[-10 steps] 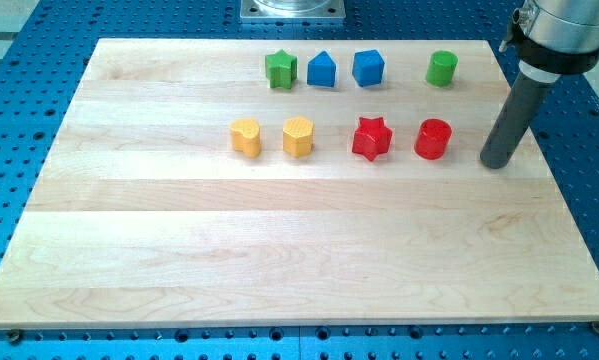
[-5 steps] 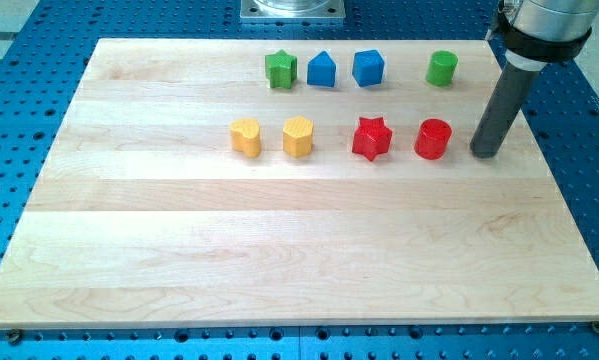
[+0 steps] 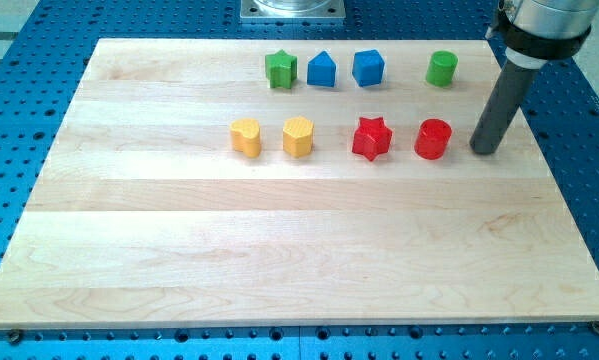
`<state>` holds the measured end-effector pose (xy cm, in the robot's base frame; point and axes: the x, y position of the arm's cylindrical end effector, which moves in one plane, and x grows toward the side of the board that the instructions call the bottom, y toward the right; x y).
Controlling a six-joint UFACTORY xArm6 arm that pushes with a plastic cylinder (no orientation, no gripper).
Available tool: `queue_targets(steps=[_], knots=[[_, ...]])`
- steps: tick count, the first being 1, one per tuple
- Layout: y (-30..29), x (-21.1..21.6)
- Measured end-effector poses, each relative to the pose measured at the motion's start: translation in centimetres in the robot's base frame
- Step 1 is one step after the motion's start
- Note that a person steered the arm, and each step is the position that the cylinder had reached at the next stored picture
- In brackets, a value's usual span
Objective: Place your arm at the center right of the board
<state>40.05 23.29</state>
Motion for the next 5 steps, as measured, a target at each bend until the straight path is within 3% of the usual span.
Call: queue_targets(steps=[5], knots=[[0.52,-0.17]])
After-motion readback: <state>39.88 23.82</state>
